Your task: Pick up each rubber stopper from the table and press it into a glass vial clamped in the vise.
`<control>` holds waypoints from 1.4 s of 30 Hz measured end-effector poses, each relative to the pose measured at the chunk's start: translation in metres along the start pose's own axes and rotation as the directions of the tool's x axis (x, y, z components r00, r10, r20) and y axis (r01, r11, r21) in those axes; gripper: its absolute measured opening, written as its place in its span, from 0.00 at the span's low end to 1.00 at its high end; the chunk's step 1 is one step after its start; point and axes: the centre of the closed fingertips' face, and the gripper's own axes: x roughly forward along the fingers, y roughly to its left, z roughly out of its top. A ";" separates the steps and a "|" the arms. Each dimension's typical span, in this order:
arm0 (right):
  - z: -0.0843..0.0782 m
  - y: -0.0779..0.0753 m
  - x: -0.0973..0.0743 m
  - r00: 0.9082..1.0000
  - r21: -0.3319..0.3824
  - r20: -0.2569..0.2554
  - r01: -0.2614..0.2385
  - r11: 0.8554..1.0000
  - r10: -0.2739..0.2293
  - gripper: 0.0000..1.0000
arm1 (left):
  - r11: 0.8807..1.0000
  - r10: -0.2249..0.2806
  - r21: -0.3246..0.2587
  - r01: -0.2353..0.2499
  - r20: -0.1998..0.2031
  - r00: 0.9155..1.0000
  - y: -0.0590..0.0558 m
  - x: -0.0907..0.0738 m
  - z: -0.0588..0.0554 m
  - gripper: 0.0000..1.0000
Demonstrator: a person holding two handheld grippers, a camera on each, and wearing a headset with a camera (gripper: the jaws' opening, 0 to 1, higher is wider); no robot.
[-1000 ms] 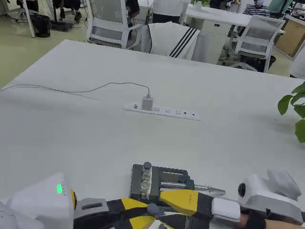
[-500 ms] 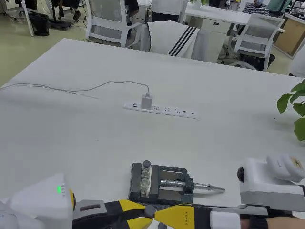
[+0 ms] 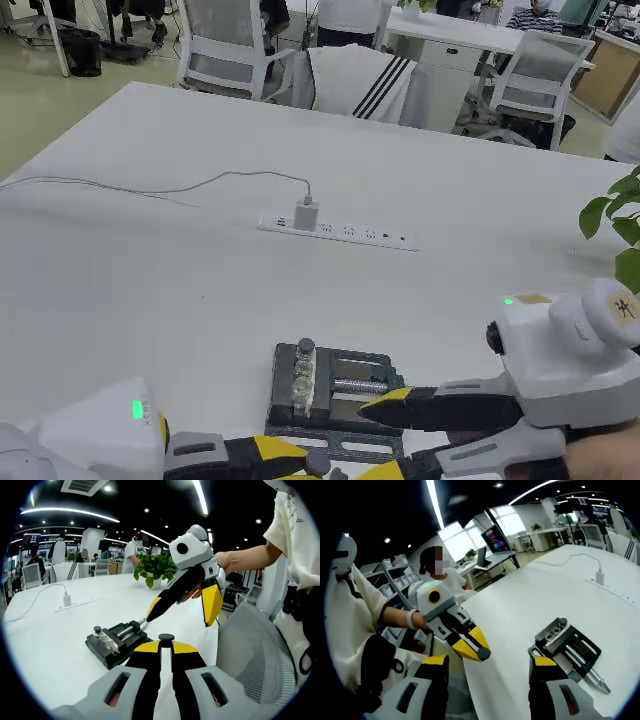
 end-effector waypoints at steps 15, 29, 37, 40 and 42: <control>-0.015 0.009 0.007 0.965 -0.341 -0.260 -0.071 0.937 -0.021 0.45 | 0.999 -0.032 0.010 0.032 -0.051 0.998 -0.007 0.003 -0.013 0.03; -0.023 0.017 0.018 0.926 -0.484 -0.375 -0.164 0.860 -0.034 0.26 | 0.999 -0.046 0.010 0.047 -0.065 0.997 -0.010 0.004 -0.016 0.03; -0.025 0.018 0.019 0.917 -0.503 -0.399 -0.192 0.843 -0.029 0.19 | 0.998 -0.054 0.009 0.054 -0.070 0.996 -0.011 0.004 -0.018 0.03; -0.027 0.019 0.020 0.912 -0.507 -0.408 -0.198 0.839 -0.031 0.19 | 0.998 -0.056 0.009 0.057 -0.069 0.996 -0.012 0.004 -0.018 0.03; -0.028 0.019 0.020 0.911 -0.508 -0.411 -0.202 0.837 -0.030 0.18 | 0.998 -0.058 0.009 0.059 -0.068 0.996 -0.012 0.005 -0.018 0.03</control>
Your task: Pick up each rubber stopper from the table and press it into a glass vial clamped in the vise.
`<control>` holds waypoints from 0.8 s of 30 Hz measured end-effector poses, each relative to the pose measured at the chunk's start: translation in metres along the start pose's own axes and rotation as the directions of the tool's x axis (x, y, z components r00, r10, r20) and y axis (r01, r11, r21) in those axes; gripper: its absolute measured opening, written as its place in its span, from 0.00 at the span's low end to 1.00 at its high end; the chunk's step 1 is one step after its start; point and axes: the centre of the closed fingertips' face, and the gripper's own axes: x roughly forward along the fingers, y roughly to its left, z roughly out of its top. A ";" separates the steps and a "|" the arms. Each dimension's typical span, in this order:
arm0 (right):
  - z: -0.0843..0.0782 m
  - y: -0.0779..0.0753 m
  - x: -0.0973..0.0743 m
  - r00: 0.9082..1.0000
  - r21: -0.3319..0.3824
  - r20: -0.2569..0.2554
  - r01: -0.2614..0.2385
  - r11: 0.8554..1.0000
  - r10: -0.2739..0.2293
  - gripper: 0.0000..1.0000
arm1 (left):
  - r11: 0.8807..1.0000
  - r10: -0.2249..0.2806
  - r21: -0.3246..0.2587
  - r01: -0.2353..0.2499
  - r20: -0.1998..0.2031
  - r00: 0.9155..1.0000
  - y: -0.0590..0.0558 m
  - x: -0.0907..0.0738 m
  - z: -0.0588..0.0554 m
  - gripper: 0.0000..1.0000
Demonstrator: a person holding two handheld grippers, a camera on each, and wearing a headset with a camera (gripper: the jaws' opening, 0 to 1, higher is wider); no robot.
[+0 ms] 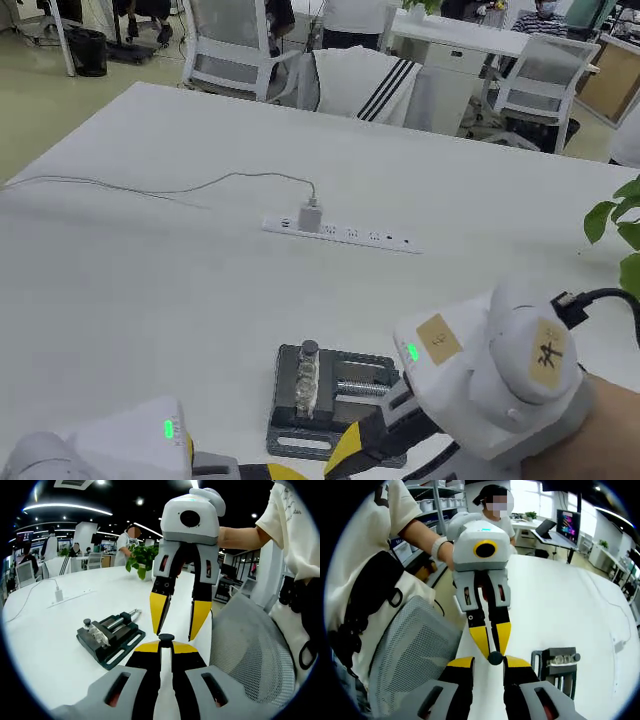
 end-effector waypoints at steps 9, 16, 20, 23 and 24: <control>-0.002 -0.002 -0.001 1.000 -0.025 -0.031 -0.002 1.000 0.001 0.12 | 1.000 -0.014 0.000 0.014 -0.005 1.000 -0.004 0.002 0.001 0.03; -0.004 -0.004 -0.002 0.999 -0.040 -0.049 0.004 0.999 -0.006 0.08 | 1.000 -0.017 0.012 0.017 -0.009 1.000 -0.006 0.003 0.003 0.03; -0.004 -0.004 -0.002 0.998 -0.041 -0.056 -0.002 0.999 -0.001 0.07 | 0.999 -0.017 0.038 0.018 -0.019 1.000 -0.006 0.003 0.003 0.03; -0.004 -0.004 -0.002 0.997 -0.059 -0.071 -0.007 0.998 0.003 0.07 | 0.998 -0.022 0.065 0.024 -0.033 0.999 -0.007 0.004 0.003 0.03; -0.004 -0.004 -0.002 0.997 -0.059 -0.074 -0.007 0.998 0.003 0.07 | 0.997 -0.023 0.071 0.026 -0.038 0.999 -0.007 0.004 0.003 0.03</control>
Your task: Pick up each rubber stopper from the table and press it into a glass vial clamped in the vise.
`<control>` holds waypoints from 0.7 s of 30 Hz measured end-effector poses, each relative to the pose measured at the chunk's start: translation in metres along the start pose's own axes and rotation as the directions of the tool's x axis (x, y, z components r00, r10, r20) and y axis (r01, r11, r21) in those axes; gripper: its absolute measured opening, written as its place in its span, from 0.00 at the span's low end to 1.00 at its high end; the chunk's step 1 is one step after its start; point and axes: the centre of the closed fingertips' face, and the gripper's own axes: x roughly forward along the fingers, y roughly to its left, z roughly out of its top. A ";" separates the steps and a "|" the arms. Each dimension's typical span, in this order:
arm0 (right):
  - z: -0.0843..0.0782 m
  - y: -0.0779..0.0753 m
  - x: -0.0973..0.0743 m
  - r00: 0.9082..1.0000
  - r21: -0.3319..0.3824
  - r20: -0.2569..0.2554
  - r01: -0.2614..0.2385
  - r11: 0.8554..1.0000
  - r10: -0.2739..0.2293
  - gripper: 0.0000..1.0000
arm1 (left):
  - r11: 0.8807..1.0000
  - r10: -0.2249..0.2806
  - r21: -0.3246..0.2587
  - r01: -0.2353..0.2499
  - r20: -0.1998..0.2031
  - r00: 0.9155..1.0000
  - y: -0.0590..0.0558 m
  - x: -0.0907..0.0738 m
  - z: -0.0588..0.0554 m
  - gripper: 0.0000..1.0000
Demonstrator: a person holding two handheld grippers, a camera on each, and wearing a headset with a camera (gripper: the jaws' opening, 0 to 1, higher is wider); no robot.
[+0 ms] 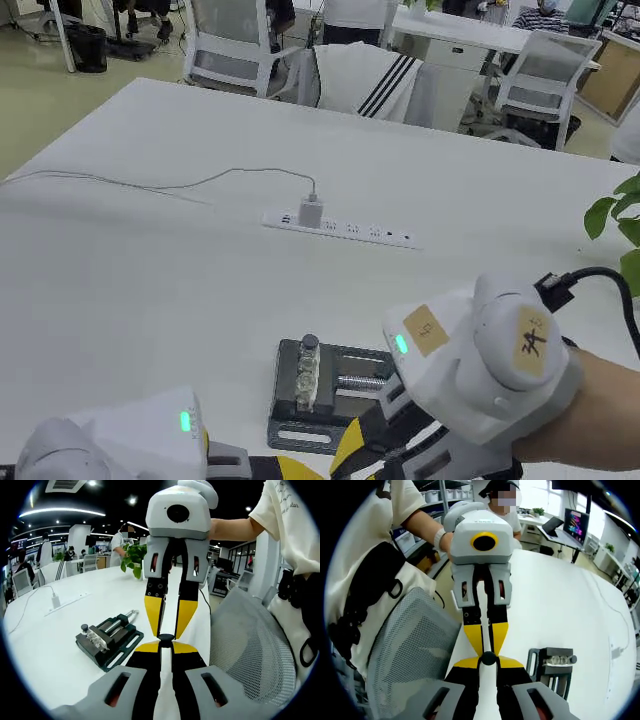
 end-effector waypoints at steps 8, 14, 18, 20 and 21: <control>-0.001 0.001 -0.001 1.000 0.002 -0.011 -0.015 1.000 0.015 0.07 | 0.999 -0.026 0.046 0.026 -0.018 1.000 -0.002 0.001 0.001 0.03; -0.003 0.003 -0.001 0.999 -0.007 -0.026 -0.023 1.000 0.023 0.07 | 0.997 -0.038 0.068 0.040 -0.040 0.999 -0.004 0.003 0.000 0.03; -0.004 0.003 -0.001 0.999 0.013 -0.022 -0.026 1.000 0.026 0.07 | 0.997 -0.037 0.066 0.039 -0.038 0.999 -0.004 0.003 -0.001 0.03; -0.004 0.003 -0.002 0.999 0.014 -0.021 -0.025 1.000 0.025 0.07 | 0.998 -0.035 0.056 0.037 -0.031 0.999 -0.004 0.004 0.000 0.03; -0.004 0.003 -0.002 0.999 0.014 -0.021 -0.023 1.000 0.023 0.07 | 0.998 -0.032 0.055 0.034 -0.029 0.999 -0.003 0.004 0.000 0.04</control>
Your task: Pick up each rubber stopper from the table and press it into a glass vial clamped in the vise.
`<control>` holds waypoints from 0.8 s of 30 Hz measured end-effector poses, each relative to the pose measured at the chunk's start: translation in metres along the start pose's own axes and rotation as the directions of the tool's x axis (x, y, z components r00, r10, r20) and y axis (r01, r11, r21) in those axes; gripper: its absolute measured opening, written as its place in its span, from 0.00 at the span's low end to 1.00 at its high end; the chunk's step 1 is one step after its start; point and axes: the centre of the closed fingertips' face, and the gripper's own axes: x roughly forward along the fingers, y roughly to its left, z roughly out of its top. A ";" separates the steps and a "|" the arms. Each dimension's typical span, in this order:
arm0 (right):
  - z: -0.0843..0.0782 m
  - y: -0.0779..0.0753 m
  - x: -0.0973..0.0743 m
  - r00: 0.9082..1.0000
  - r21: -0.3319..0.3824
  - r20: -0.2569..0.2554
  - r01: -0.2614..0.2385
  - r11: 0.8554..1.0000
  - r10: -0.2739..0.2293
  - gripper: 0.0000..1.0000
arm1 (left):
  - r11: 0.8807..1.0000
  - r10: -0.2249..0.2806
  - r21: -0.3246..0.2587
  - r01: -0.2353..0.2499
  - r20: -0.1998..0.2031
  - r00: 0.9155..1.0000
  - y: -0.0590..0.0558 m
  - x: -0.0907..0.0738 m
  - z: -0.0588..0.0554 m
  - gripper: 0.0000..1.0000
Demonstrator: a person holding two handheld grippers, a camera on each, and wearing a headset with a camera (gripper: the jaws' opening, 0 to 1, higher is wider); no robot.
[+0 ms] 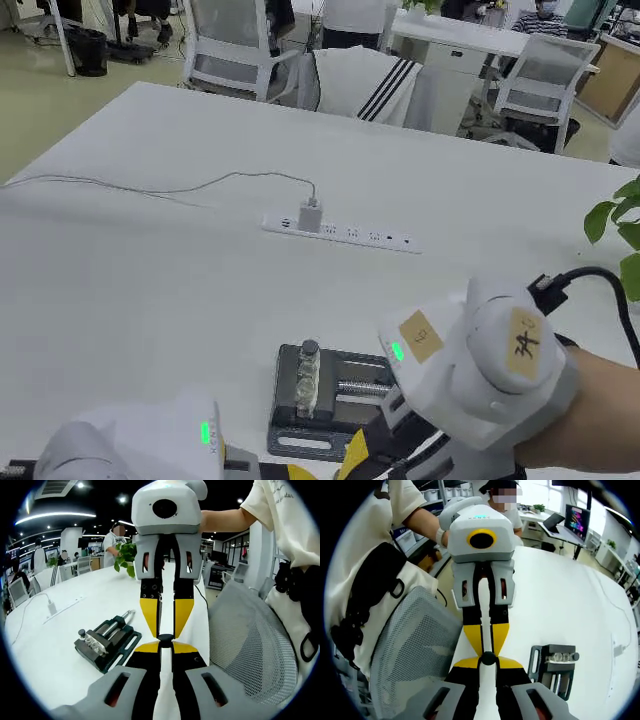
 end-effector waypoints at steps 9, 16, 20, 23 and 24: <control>-0.001 0.001 0.000 1.000 0.017 0.003 -0.006 1.000 0.005 0.06 | 1.000 0.005 -0.012 -0.005 0.011 1.000 -0.001 0.000 -0.001 0.04; 0.000 -0.002 0.000 1.000 0.029 0.009 -0.004 1.000 0.004 0.06 | 0.999 0.038 -0.032 -0.038 0.014 0.999 0.006 -0.001 -0.002 0.16; -0.002 -0.003 0.000 1.000 0.032 0.002 0.001 0.999 -0.001 0.06 | 0.997 0.062 -0.048 -0.061 0.012 0.998 0.012 -0.002 -0.006 0.26; -0.004 -0.004 0.000 1.000 0.037 -0.001 0.001 0.999 -0.001 0.06 | 0.993 0.098 -0.059 -0.097 0.010 0.995 0.019 -0.005 -0.012 0.35; -0.005 -0.004 0.000 1.000 0.039 -0.001 -0.001 0.999 0.001 0.06 | 0.992 0.108 -0.066 -0.107 0.009 0.994 0.021 -0.006 -0.013 0.38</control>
